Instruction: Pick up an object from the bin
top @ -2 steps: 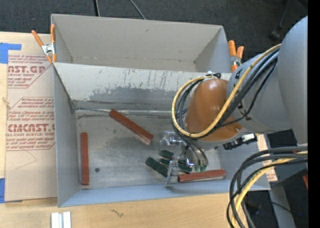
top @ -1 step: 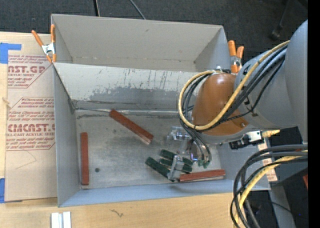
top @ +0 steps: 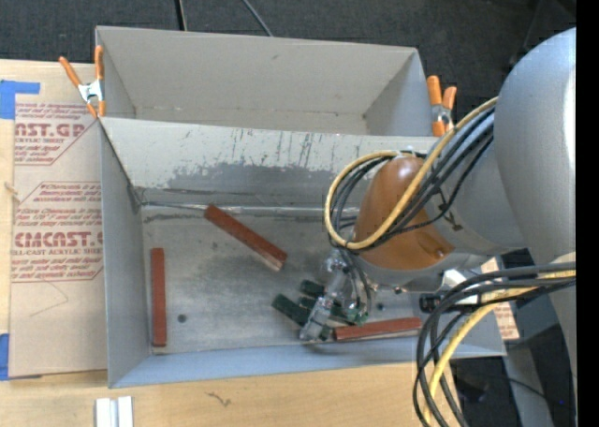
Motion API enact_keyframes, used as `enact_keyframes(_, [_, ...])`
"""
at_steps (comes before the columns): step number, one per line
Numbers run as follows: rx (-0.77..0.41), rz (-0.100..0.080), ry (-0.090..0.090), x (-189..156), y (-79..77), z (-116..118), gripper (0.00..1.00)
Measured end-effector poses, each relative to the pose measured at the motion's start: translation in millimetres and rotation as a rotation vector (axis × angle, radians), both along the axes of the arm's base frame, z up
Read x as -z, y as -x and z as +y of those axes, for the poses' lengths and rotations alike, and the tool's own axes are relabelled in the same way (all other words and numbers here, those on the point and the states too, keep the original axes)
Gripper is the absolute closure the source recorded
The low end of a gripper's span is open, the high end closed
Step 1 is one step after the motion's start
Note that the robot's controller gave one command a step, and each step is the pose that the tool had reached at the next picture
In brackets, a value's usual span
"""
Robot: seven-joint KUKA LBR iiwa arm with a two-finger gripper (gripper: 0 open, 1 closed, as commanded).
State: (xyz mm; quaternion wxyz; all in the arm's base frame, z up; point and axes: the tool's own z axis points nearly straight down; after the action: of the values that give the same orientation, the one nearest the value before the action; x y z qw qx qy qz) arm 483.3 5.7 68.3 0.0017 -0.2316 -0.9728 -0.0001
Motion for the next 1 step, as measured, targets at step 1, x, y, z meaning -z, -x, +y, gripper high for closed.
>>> enact_keyframes(1, [0.0, -0.002, 0.001, 0.6, 0.4, 0.2, 0.0])
